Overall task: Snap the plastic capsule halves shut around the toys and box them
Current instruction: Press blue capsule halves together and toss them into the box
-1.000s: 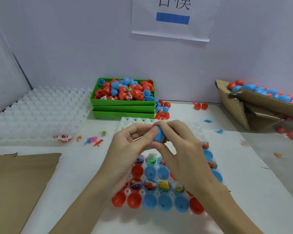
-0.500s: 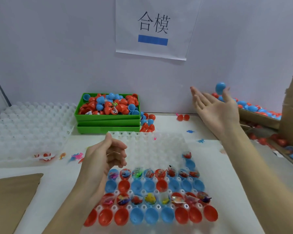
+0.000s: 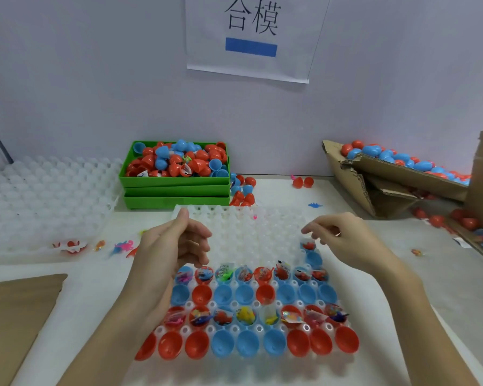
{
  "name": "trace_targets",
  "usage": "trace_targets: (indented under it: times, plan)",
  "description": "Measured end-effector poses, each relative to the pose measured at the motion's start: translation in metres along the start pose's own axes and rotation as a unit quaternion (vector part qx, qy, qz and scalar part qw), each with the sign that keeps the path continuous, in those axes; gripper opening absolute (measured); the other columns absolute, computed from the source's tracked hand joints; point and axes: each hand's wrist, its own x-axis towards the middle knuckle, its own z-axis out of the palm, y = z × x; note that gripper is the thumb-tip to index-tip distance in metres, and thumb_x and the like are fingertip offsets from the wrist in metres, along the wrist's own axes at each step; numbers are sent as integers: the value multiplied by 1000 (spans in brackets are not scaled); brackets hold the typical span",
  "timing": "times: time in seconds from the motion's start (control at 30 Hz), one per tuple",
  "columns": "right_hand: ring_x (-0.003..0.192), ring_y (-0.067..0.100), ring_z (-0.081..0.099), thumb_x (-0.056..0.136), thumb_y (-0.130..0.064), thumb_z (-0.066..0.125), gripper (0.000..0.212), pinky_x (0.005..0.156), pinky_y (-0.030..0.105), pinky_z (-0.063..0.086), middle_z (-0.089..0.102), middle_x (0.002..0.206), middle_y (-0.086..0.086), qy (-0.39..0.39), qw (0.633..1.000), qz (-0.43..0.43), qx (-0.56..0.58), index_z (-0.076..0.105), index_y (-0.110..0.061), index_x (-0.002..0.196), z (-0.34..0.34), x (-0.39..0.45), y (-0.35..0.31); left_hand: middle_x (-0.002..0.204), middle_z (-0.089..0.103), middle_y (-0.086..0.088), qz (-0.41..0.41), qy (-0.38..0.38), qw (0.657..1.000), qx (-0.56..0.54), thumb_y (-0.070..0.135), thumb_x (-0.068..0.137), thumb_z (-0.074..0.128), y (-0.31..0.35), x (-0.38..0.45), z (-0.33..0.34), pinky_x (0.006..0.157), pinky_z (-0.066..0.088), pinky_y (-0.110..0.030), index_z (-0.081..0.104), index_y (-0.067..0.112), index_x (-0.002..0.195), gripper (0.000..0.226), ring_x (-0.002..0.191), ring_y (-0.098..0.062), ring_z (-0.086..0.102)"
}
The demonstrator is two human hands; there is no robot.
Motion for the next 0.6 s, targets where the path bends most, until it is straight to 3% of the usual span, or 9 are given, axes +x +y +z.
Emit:
trace_targets:
  times: [0.1,0.2,0.4,0.6]
  plan:
    - [89,5,65,100,-49,58,21,74,22,54,71,100,-15,-37,999,11,-17,71,-36,110,-2,-4,1,65,64,-10,0,3,1000,0,36,110,47,0,0,-1,56,51,-26,75,16,64,57,58,-21,61]
    - [86,5,63,95,-46,69,18,65,15,47,66,97,-15,-54,996,15,-62,69,-35,109,-1,-5,3,65,64,-10,-5,5,1000,1,35,110,47,0,0,0,54,52,-24,74,15,63,57,57,-21,61]
    - [85,4,61,94,-32,73,7,64,16,45,67,94,-13,-9,998,8,-58,67,-33,97,2,-4,0,66,65,-11,-11,-9,1000,10,36,110,47,-1,-1,2,54,53,-24,75,15,65,57,57,-21,62]
    - [80,3,69,89,-38,75,13,67,17,55,73,89,-15,50,998,-16,16,71,-28,96,-6,-8,-2,71,69,-13,-13,-28,999,19,35,108,50,-4,1,1,57,55,-25,76,10,74,50,61,-23,65]
